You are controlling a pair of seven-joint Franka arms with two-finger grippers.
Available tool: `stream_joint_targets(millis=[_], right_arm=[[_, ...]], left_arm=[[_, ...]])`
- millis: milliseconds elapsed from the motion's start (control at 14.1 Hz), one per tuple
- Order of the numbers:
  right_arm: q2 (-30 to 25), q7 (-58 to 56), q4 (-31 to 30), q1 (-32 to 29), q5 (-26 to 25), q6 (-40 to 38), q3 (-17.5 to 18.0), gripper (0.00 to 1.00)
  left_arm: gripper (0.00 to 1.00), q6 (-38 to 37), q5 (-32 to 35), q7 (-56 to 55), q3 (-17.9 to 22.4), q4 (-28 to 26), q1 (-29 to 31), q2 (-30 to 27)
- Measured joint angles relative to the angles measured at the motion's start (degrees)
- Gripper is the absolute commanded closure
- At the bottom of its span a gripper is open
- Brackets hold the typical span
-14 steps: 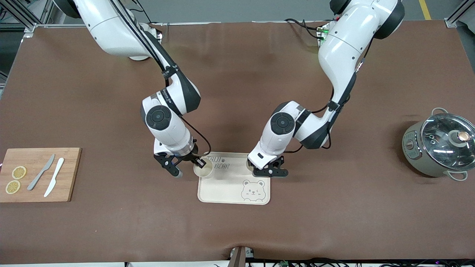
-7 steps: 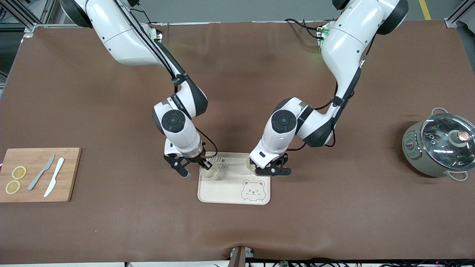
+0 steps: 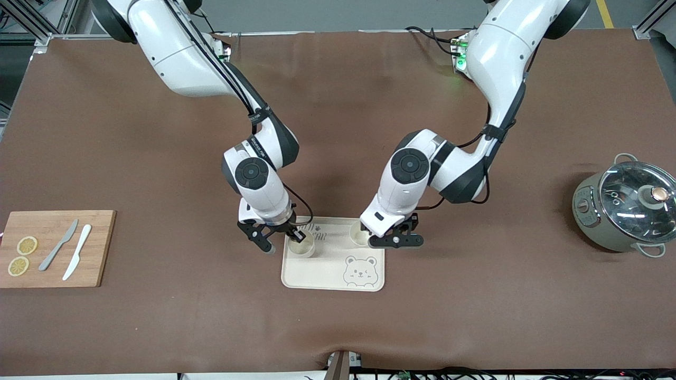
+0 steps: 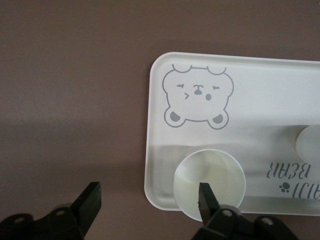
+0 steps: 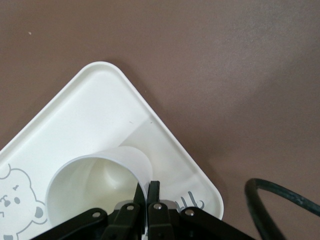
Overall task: Place white IKEA cup upright on tray with both arms
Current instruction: 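Open both grippers, releasing the cups upright on the tray, and lift away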
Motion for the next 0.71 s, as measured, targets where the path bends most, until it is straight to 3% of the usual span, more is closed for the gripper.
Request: stream_joint_targets(millis=[354, 424, 495, 566, 707], right_arm=[[0.33, 0.21, 0.04, 0.16, -0.45, 0.13, -0.19, 1.00], [0.34, 0.23, 0.04, 0.22, -0.47, 0.18, -0.22, 0.94], [0.34, 0.24, 0.04, 0.28, -0.48, 0.19, -0.27, 0.55], [0.35, 0.25, 0.04, 0.34, -0.48, 0.26, -0.29, 0.01], [0.39, 0.34, 0.04, 0.51, -0.56, 0.26, -0.34, 0.00]], left_arm=[[0.00, -0.95, 0.00, 0.00, 0.00, -0.01, 1.76, -2.20], [0.00, -1.39, 0.00, 0.00, 0.01, 0.00, 2.42, -2.75], [0.00, -1.59, 0.00, 0.01, 0.00, -0.01, 3.23, -3.32], [0.00, -1.72, 0.00, 0.24, 0.00, -0.01, 4.12, -3.84], [0.00, -2.24, 0.00, 2.25, -0.02, -0.01, 6.11, -4.59]])
